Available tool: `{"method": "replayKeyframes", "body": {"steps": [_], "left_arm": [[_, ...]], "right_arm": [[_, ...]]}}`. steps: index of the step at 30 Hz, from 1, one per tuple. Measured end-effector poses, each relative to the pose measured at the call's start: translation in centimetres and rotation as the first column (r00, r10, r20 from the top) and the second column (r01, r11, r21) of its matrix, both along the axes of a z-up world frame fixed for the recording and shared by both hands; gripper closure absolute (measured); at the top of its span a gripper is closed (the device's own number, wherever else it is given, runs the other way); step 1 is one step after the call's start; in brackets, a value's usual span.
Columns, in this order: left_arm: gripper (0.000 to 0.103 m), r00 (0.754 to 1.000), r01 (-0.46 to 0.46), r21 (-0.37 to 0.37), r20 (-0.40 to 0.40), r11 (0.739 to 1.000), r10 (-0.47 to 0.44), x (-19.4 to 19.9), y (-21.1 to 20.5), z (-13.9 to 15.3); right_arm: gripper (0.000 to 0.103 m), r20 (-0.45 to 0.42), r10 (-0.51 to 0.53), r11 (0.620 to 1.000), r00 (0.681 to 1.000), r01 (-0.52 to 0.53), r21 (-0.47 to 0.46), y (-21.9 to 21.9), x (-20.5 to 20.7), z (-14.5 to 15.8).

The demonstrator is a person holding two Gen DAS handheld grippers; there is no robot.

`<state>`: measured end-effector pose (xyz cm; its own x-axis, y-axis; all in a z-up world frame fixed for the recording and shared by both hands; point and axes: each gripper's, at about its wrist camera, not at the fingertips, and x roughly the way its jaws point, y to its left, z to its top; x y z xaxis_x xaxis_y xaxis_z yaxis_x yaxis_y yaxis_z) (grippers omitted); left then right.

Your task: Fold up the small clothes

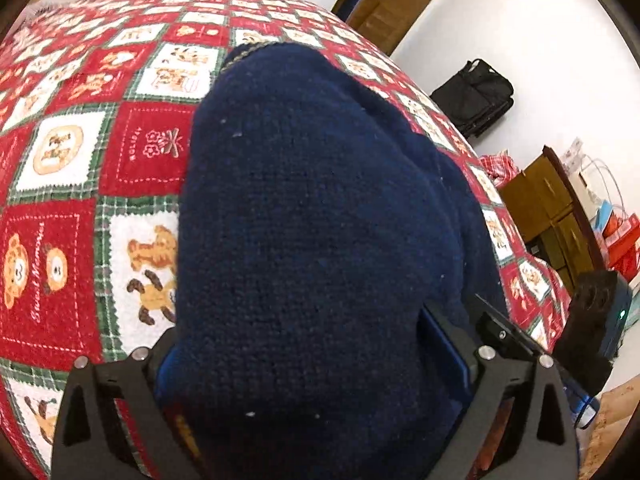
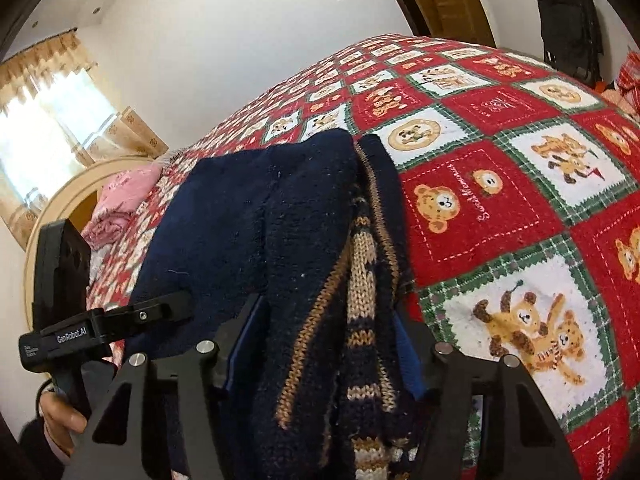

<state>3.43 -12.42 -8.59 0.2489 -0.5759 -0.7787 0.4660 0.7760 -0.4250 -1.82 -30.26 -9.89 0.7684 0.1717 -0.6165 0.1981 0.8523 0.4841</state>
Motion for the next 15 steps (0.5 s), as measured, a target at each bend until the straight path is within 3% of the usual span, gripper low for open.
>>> {"method": "replayKeyframes", "body": {"steps": [5,9,11,14,15], "left_arm": [[0.003,1.0,0.0,0.006,0.001,1.0,0.0,0.0,-0.2,-0.1],[0.001,1.0,-0.009,0.009,0.011,1.0,0.009,-0.3,0.2,0.0],[0.001,1.0,-0.014,0.023,0.028,1.0,0.013,-0.5,-0.4,0.1],[0.004,0.998,-0.02,0.043,0.061,0.999,0.018,-0.9,-0.8,0.1],[0.005,0.997,-0.019,0.045,0.07,0.999,0.016,-0.9,-0.7,0.2]], "right_arm": [[0.041,-0.003,-0.083,0.995,0.997,0.083,0.055,-1.4,-0.3,0.0],[0.037,0.007,-0.04,0.995,0.999,0.039,0.09,-1.2,-0.2,-0.4],[0.035,0.013,0.0,0.998,1.0,-0.001,0.061,-0.3,0.1,-0.5],[0.038,0.012,0.021,0.997,1.0,-0.02,-0.075,1.6,0.3,-0.1],[0.046,0.019,0.032,0.995,0.999,-0.03,-0.093,1.9,0.2,0.0]]}}
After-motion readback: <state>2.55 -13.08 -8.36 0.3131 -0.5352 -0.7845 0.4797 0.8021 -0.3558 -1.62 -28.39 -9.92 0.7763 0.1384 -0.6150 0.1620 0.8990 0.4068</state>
